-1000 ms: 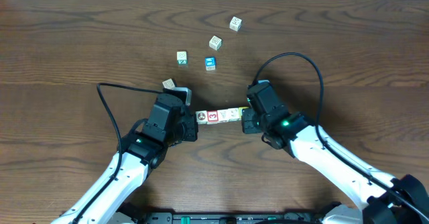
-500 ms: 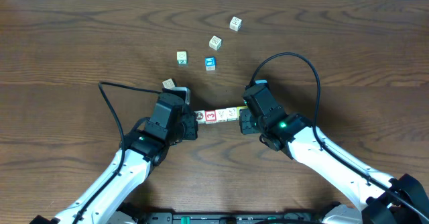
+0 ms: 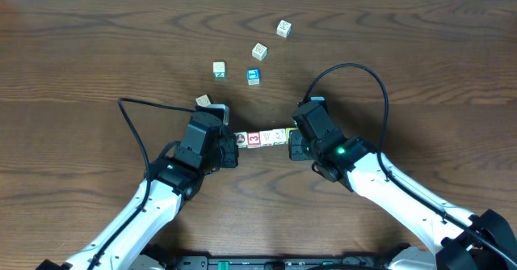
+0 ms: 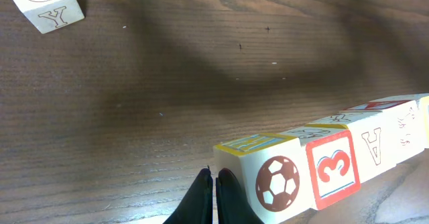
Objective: Lift 5 blocks
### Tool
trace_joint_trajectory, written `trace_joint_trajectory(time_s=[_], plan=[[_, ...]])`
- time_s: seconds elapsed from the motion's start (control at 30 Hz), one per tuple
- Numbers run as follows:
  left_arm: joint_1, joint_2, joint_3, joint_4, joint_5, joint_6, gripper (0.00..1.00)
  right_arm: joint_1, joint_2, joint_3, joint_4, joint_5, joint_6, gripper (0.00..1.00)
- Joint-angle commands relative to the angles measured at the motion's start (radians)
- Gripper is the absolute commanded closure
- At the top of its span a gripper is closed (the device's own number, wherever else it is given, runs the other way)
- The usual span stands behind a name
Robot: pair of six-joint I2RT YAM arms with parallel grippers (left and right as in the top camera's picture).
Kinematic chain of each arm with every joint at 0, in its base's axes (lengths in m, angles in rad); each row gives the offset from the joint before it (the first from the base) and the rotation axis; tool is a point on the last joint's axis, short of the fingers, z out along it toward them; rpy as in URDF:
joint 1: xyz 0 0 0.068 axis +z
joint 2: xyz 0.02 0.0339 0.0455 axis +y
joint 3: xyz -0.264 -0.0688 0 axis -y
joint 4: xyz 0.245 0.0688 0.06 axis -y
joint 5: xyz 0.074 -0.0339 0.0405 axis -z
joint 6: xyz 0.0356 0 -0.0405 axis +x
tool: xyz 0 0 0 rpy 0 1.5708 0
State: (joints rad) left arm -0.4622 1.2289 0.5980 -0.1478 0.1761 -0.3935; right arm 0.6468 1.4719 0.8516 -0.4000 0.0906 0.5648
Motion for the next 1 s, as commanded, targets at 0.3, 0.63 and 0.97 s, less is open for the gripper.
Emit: trace_joint_trajectory(time_s=[0.3, 0.63, 0.97], plan=[[-0.068, -0.005, 0.059, 0.051, 0.288, -0.005, 0.93, 0.099, -0.004, 0.056, 0.056, -0.335, 0.041, 0.99], [-0.068, 0.015, 0.059, 0.051, 0.288, -0.006, 0.93, 0.1, -0.004, 0.056, 0.056, -0.335, 0.041, 0.99], [-0.068, 0.045, 0.059, 0.052, 0.288, -0.013, 0.93, 0.099, -0.003, 0.056, 0.056, -0.335, 0.04, 0.99]])
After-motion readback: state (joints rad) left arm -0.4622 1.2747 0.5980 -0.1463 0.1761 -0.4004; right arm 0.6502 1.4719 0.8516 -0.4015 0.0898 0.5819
